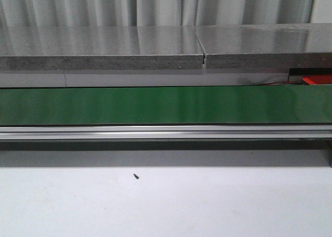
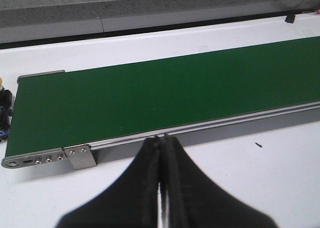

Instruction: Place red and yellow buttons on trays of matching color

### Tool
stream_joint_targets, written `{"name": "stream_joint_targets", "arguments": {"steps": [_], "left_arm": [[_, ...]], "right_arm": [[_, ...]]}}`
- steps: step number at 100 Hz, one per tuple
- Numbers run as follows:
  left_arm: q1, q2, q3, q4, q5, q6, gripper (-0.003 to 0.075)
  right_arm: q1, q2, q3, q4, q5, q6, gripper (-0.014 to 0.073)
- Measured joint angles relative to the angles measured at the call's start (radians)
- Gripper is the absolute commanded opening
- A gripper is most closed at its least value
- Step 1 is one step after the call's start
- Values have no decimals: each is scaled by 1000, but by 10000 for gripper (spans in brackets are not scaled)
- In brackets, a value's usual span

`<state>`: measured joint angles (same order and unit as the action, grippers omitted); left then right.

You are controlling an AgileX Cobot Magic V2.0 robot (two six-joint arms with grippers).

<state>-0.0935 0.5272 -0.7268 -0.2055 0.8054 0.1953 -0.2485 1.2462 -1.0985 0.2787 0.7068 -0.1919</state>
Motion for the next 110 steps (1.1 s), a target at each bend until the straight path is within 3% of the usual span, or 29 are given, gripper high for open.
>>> {"name": "stream_joint_targets", "arguments": {"steps": [27, 53, 79, 110], "left_arm": [[0, 0, 0, 0, 0, 0, -19], [0, 0, 0, 0, 0, 0, -19], [0, 0, 0, 0, 0, 0, -19], [0, 0, 0, 0, 0, 0, -19]], "right_arm": [[105, -124, 87, -10, 2, -43, -67], [130, -251, 173, -18, -29, -44, -67], [163, -386, 276, -143, -39, 156, -67], [230, -603, 494, -210, -82, 192, -67]]}}
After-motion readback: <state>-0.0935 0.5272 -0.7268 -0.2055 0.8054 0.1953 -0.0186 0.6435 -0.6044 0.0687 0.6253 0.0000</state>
